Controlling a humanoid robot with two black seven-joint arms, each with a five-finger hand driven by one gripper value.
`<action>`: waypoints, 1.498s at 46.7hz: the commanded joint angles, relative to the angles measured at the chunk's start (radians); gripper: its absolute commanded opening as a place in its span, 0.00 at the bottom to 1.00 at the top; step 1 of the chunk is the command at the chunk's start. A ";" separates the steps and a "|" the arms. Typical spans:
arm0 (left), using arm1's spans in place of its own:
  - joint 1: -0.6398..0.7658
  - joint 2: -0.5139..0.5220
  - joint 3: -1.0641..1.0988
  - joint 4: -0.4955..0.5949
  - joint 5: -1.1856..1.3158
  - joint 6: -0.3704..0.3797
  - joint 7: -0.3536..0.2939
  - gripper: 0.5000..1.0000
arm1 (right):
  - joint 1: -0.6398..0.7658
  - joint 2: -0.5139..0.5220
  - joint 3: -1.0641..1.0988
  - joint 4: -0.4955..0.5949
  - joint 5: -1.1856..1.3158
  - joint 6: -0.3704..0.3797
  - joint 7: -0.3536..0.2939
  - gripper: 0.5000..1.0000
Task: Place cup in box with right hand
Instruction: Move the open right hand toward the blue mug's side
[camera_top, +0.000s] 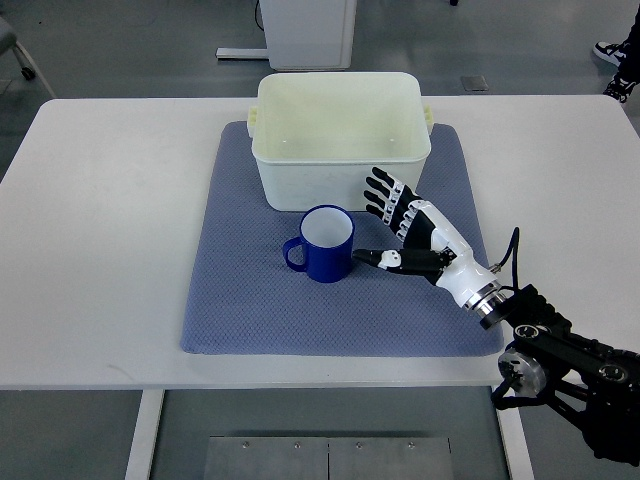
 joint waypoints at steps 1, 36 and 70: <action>0.000 0.000 0.000 0.001 0.000 0.000 0.000 1.00 | 0.011 0.014 -0.013 -0.009 0.000 -0.003 0.000 1.00; 0.000 0.000 0.000 0.000 0.000 0.000 0.000 1.00 | 0.011 0.093 -0.044 -0.095 -0.003 -0.046 0.000 1.00; 0.000 0.000 0.000 0.000 0.000 0.000 0.000 1.00 | 0.033 0.181 -0.055 -0.153 -0.005 -0.087 0.000 0.99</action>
